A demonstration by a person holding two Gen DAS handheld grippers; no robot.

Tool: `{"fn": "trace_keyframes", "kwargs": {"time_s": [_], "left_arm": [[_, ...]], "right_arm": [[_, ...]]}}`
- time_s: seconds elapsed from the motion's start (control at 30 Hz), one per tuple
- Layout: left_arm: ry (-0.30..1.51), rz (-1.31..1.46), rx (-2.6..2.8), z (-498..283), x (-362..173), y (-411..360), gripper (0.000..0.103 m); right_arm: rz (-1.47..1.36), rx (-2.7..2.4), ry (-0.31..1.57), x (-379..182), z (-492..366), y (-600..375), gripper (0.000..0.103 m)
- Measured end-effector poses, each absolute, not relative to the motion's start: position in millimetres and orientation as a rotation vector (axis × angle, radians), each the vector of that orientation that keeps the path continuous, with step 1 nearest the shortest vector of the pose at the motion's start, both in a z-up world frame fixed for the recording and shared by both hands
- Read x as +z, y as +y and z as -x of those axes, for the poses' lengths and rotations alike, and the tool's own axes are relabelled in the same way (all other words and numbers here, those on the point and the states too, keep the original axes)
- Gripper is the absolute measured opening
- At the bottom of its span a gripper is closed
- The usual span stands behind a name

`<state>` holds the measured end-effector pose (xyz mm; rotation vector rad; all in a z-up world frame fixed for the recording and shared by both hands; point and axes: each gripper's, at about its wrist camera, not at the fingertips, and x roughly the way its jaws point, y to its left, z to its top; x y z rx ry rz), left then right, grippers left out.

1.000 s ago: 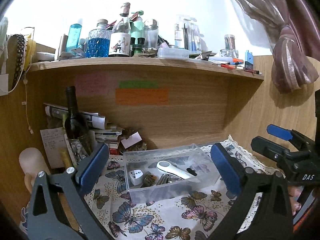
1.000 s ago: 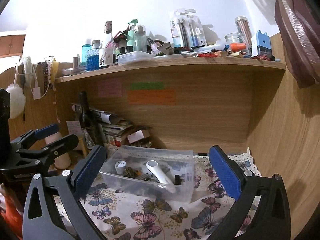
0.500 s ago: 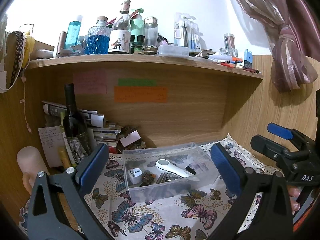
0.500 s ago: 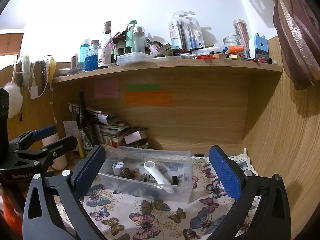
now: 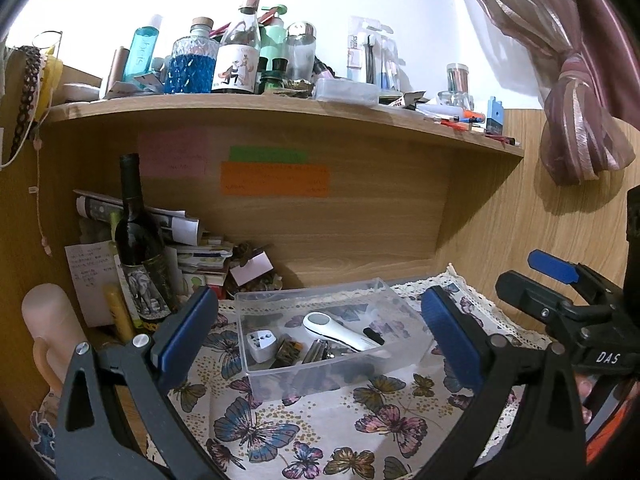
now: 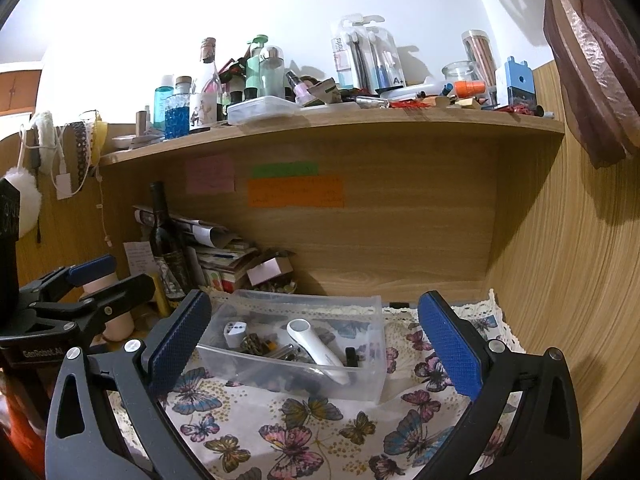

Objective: Organize rigid objects

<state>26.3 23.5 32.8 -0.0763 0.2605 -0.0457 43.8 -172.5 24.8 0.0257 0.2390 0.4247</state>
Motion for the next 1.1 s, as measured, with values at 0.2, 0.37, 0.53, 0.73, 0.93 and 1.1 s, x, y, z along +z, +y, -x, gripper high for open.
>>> {"fn": "trace_keyframes", "kwargs": {"time_s": [0.2, 0.37, 0.53, 0.73, 0.93, 1.1], "left_arm": [[0.265, 0.071, -0.056, -27.2, 31.8, 23.7, 0.103], [0.263, 0.069, -0.057, -27.0, 31.3, 24.5, 0.103], [0.254, 0.072, -0.049, -25.3, 31.5, 27.1, 0.103], [0.249, 0.070, -0.044, -25.1, 31.8, 27.7, 0.103], [0.242, 0.068, -0.031, -25.9, 32.0, 28.4, 0.103], [0.258, 0.078, -0.053, -29.1, 31.5, 30.0, 0.103]], "right_arm": [[-0.024, 0.425, 0.236, 24.6, -43.2, -171.6, 0.103], [-0.017, 0.429, 0.234, 24.4, -42.4, -168.9, 0.103], [-0.022, 0.439, 0.242, 23.4, -43.3, -168.2, 0.103], [-0.030, 0.444, 0.247, 22.6, -44.0, -168.5, 0.103], [-0.018, 0.442, 0.249, 21.6, -44.7, -166.1, 0.103], [-0.019, 0.438, 0.245, 21.8, -44.3, -166.2, 0.103]]}}
